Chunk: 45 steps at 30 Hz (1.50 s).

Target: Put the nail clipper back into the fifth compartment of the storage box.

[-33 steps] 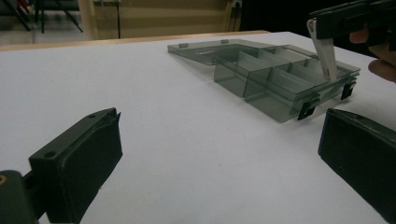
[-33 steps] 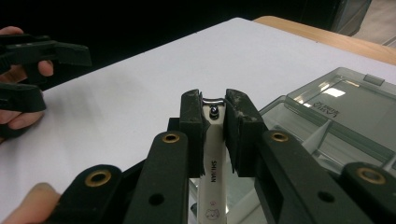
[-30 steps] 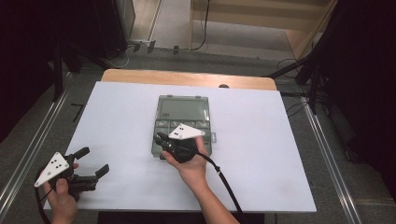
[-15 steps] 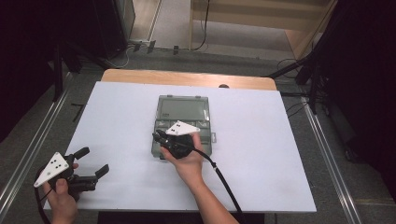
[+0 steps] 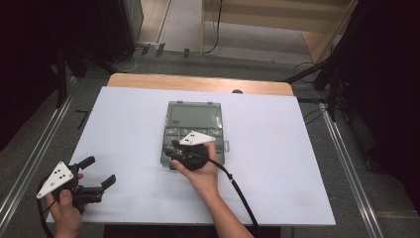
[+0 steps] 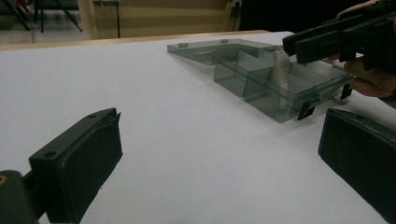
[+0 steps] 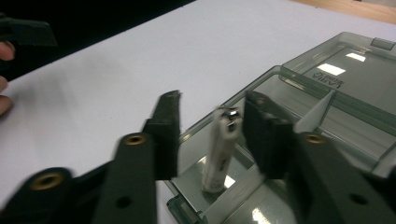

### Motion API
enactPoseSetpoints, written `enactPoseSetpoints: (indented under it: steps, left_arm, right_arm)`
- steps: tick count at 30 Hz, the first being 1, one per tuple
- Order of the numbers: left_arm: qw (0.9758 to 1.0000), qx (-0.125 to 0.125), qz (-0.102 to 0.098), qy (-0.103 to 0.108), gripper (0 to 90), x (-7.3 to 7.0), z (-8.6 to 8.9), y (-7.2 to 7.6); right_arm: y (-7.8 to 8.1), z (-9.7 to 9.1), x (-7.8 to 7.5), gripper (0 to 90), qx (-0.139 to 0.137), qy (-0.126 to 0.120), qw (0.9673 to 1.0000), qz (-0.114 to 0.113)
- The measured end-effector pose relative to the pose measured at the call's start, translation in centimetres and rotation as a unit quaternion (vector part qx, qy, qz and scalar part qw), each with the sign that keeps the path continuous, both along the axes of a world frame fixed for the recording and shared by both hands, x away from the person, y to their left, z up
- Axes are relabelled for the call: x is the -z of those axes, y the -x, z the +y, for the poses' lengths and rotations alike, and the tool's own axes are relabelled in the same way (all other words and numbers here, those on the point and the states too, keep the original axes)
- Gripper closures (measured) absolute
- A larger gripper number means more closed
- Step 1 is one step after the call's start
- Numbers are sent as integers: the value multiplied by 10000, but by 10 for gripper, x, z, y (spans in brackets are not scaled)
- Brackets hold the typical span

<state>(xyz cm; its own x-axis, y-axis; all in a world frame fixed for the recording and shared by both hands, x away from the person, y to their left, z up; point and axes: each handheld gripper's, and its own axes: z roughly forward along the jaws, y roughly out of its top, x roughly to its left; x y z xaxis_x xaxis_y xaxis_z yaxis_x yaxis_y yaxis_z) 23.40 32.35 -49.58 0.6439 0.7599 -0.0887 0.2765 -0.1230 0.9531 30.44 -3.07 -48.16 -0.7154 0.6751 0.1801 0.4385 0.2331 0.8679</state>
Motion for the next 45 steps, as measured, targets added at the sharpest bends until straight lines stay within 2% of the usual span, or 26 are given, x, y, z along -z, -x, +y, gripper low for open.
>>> enactPoseSetpoints:
  steps: [2,5,8,11,16,25,37,45]
  left_arm:
    - [10000,0,1,4,0,0,0,0]
    - [10000,3,-2,3,0,0,-1,0]
    - [10000,-1,0,1,0,0,-1,0]
    - [10000,-1,-1,-2,0,0,-1,0]
    - [10000,-3,-4,0,0,0,-1,0]
    - [10000,-8,0,-28,0,0,-1,0]
    - [10000,-15,0,-51,0,0,-2,0]
    - [10000,-5,-7,-68,0,0,-2,0]
  right_arm:
    - [1,-4,-2,459,-42,-111,9999,18]
    - [3,-10,-5,379,-152,-246,9996,34]
    - [6,-18,-7,282,-153,-292,9995,8]
    - [10,-24,-9,142,-79,-337,9994,-48]
    - [16,-34,-11,0,-28,-373,9992,-115]
    - [31,-55,-16,0,69,-355,9989,-288]
    - [45,-90,-17,0,280,-424,9982,-318]
    - [52,-113,-16,0,446,-379,9977,-346]
